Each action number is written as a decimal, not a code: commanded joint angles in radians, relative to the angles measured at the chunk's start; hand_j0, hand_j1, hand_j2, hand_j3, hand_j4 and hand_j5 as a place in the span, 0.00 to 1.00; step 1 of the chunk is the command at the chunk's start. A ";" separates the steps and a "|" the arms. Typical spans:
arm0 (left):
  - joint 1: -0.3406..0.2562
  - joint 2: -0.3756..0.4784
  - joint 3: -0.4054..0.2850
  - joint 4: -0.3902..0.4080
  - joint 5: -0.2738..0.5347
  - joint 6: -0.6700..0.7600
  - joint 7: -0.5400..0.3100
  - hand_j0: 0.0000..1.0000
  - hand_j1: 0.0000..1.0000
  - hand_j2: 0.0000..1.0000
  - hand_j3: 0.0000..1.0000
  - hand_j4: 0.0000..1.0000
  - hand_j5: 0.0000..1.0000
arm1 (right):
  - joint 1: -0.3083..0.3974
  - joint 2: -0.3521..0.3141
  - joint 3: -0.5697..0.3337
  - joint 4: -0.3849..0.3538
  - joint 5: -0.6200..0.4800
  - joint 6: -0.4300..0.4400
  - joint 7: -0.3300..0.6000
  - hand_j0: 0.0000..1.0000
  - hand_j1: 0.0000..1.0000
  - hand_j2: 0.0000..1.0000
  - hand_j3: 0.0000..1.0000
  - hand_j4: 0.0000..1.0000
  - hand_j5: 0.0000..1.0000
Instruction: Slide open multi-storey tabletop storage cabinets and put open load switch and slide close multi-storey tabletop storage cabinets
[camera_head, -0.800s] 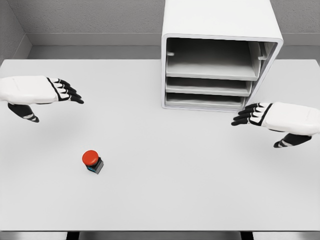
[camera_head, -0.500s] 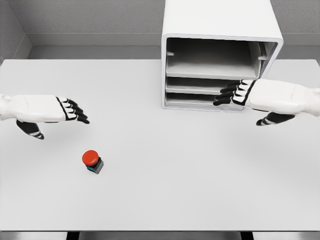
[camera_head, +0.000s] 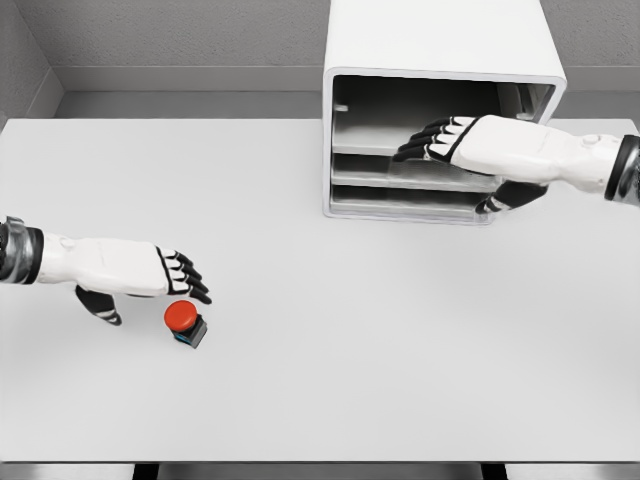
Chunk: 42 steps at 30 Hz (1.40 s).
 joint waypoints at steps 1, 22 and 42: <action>0.002 -0.020 -0.002 -0.002 0.004 0.002 -0.006 1.00 1.00 1.00 1.00 1.00 1.00 | -0.006 0.021 0.011 0.008 -0.004 0.123 0.000 1.00 1.00 1.00 1.00 1.00 1.00; 0.023 -0.063 -0.002 -0.034 -0.019 0.002 -0.028 1.00 1.00 1.00 1.00 1.00 1.00 | -0.164 0.161 0.205 0.209 0.005 0.235 0.000 1.00 1.00 1.00 1.00 1.00 1.00; 0.023 -0.044 -0.002 -0.075 -0.019 0.002 -0.032 0.70 0.70 0.70 0.70 0.70 0.70 | -0.158 0.149 0.261 0.123 0.079 0.290 0.000 1.00 1.00 1.00 1.00 1.00 1.00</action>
